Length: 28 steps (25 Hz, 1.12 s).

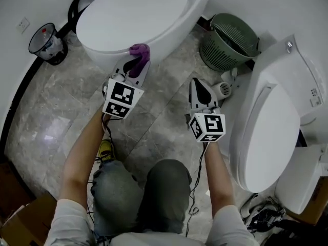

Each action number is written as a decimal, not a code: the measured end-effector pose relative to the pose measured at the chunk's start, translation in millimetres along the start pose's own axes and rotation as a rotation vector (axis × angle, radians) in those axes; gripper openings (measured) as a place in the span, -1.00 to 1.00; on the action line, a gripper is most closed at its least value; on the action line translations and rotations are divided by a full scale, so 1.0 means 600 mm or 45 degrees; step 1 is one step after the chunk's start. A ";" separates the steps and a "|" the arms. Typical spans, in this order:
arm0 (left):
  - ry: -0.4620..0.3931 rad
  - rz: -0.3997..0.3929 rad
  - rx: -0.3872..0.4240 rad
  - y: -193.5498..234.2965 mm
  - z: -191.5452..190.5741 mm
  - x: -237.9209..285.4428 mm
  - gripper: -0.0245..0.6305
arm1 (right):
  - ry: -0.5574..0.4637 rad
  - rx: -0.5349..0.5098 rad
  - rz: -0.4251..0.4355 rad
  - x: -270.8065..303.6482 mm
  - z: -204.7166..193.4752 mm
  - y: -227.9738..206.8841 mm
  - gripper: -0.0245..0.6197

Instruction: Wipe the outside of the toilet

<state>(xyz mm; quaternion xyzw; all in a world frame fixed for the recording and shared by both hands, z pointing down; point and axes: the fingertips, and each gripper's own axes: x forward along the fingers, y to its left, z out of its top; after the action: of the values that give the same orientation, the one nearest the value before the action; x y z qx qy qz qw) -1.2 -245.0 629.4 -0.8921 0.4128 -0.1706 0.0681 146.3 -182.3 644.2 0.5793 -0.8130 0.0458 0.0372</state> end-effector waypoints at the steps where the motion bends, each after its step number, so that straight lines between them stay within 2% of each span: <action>1: -0.004 -0.035 0.024 -0.014 0.007 0.008 -0.71 | 0.002 -0.003 -0.003 -0.001 -0.002 -0.002 -0.90; 5: -0.051 -0.203 0.198 -0.077 0.038 0.003 -0.71 | 0.011 -0.012 0.006 0.004 -0.008 0.003 -0.90; 7: -0.083 -0.270 0.215 -0.096 0.047 -0.014 -0.71 | 0.014 -0.013 0.017 0.012 -0.012 0.010 -0.90; 10: -0.080 -0.260 0.191 -0.083 0.032 -0.044 -0.71 | 0.015 -0.020 0.051 0.026 -0.015 0.030 -0.90; 15: -0.021 -0.083 0.138 0.004 -0.031 -0.128 -0.71 | 0.003 -0.020 0.102 0.051 -0.016 0.061 -0.90; 18: 0.073 0.026 0.101 0.065 -0.099 -0.194 -0.71 | -0.003 -0.022 0.130 0.064 -0.017 0.083 -0.90; 20: 0.127 0.127 0.023 0.113 -0.143 -0.237 -0.71 | -0.004 -0.021 0.146 0.071 -0.019 0.095 -0.90; 23: 0.156 0.334 -0.128 0.197 -0.192 -0.285 -0.71 | -0.002 -0.018 0.154 0.080 -0.024 0.103 -0.90; 26: 0.185 0.525 -0.281 0.267 -0.235 -0.305 -0.71 | 0.000 -0.022 0.159 0.083 -0.031 0.106 -0.90; 28: 0.192 0.603 -0.367 0.296 -0.257 -0.305 -0.71 | 0.005 -0.029 0.167 0.085 -0.037 0.111 -0.90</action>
<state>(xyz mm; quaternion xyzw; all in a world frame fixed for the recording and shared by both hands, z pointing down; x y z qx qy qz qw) -293.7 -218.5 681.1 -0.7560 0.6337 -0.1555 -0.0524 67.2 -205.9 670.2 0.5243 -0.8496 0.0399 0.0422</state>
